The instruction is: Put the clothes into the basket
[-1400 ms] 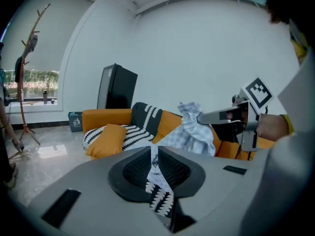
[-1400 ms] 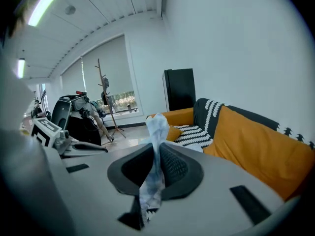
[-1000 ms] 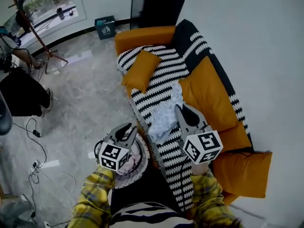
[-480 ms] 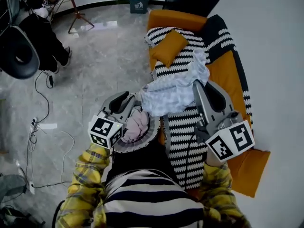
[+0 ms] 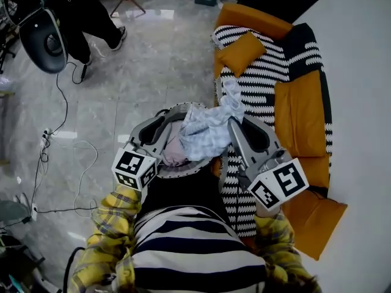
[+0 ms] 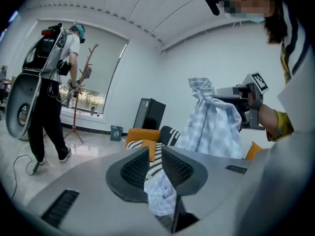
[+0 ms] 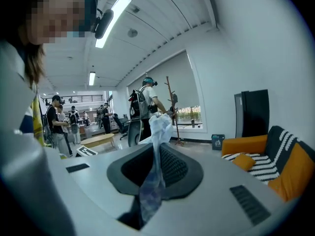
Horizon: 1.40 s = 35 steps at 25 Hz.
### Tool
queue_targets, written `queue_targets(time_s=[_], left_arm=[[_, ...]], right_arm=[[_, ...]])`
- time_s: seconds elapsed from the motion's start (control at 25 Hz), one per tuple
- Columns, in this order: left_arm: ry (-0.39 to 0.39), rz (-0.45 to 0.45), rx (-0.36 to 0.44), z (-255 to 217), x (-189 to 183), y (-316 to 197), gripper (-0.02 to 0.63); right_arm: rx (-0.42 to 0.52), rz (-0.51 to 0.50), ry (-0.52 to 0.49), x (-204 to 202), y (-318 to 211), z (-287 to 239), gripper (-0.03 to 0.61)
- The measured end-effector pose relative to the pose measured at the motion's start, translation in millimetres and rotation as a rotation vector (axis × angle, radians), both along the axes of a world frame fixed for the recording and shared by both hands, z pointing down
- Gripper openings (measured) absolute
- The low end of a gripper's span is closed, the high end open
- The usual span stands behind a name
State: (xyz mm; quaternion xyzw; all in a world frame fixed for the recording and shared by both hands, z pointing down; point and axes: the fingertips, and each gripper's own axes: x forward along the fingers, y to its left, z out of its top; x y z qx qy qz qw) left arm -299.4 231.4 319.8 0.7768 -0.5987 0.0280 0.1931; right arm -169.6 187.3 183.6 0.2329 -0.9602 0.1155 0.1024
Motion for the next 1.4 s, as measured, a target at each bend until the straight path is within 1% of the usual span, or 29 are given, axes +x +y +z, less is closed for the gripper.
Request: queue_targets(time_s=[0.12, 0.24, 0.44, 0.72, 0.8, 0.88, 0.96, 1.0, 1.12, 1.28, 1.4], left_arm=[[0.010, -0.019, -0.031, 14.7, -5.6, 16.0, 0.080], [0.013, -0.034, -0.063, 27.3, -8.3, 26.4, 0.080], [0.001, -0.041, -0.104, 46.4, -7.8, 37.5, 0.080], [0.031, -0.040, -0.198, 80.8, -6.3, 56.3, 0.080], [0.031, -0.035, -0.222, 89.0, -5.4, 60.7, 0.080], [0.028, -0.032, -0.241, 95.5, -6.5, 64.5, 0.080], [0.022, -0.029, -0.255, 100.2, -7.6, 67.8, 0.080], [0.021, -0.024, -0.261, 102.1, -7.2, 69.2, 0.080], [0.021, -0.008, -0.272, 105.6, -5.0, 71.2, 0.080], [0.028, -0.004, -0.270, 104.6, -2.9, 68.2, 0.080], [0.029, -0.001, -0.263, 100.9, -2.3, 64.6, 0.080]], right_arm=[[-0.057, -0.065, 0.034, -18.6, 25.7, 36.5, 0.058], [-0.084, -0.128, 0.078, -32.9, 47.5, 71.4, 0.058], [-0.137, -0.187, 0.141, -47.0, 69.2, 127.2, 0.058], [-0.200, -0.274, 0.347, -48.8, 90.0, 236.5, 0.060], [-0.213, -0.280, 0.391, -47.2, 92.9, 258.4, 0.060], [-0.233, -0.265, 0.446, -45.5, 93.2, 277.1, 0.060], [-0.233, -0.247, 0.501, -43.8, 92.3, 289.3, 0.069], [-0.219, -0.242, 0.510, -44.1, 91.9, 290.0, 0.086], [-0.186, -0.244, 0.492, -49.5, 91.8, 278.7, 0.120], [-0.176, -0.215, 0.475, -46.6, 84.0, 270.6, 0.116], [-0.173, -0.182, 0.468, -38.8, 78.0, 269.9, 0.092]])
